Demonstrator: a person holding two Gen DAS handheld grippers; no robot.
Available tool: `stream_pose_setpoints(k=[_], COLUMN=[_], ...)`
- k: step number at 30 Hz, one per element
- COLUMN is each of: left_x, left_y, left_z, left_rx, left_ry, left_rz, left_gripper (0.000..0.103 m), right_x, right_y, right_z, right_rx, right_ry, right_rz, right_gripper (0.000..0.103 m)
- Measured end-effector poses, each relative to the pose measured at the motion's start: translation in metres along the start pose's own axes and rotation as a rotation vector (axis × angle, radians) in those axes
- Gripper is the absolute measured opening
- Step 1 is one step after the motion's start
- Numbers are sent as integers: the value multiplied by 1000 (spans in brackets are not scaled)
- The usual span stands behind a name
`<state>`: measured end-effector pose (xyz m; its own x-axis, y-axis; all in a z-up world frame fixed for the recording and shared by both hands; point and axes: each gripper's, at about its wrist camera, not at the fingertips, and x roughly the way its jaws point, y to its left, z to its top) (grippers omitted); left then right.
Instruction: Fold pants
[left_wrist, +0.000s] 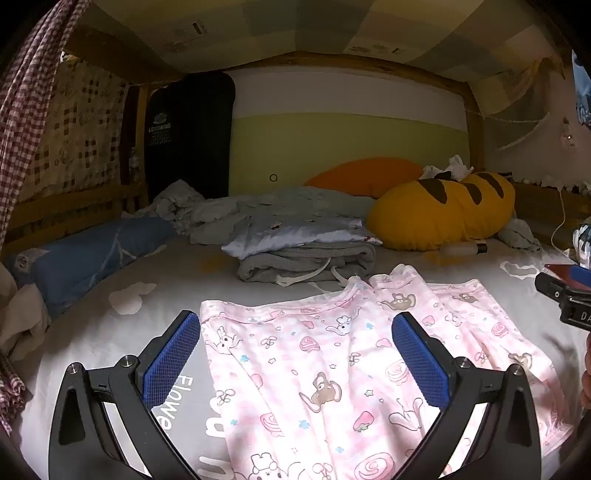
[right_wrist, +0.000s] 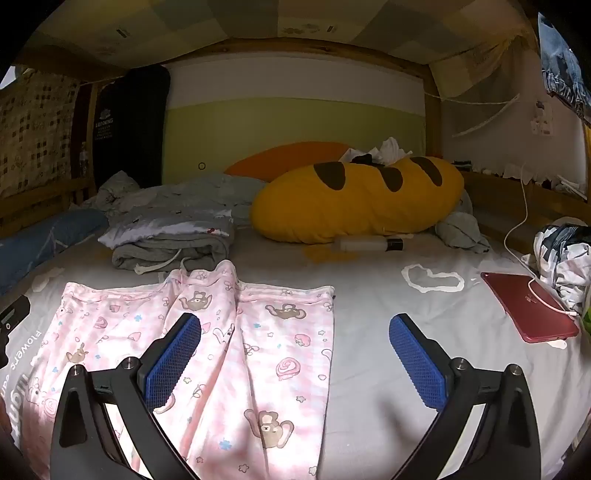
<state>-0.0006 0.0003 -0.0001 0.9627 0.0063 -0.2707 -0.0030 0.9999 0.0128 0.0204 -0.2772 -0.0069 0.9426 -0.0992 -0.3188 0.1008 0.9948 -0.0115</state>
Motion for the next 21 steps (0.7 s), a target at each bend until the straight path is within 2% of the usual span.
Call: stream_pose_setpoints(k=[13, 21], left_x=[-13, -2], left_y=[0, 4], left_z=[1, 4], left_rx=[6, -4], left_ry=[2, 4], left_rz=[6, 15], left_gripper=[103, 103], right_x=[1, 1], right_y=[0, 3], right_z=[-5, 0], right_rx=[0, 8], right_ry=[3, 11], right_rz=[6, 15], right_gripper=[102, 102])
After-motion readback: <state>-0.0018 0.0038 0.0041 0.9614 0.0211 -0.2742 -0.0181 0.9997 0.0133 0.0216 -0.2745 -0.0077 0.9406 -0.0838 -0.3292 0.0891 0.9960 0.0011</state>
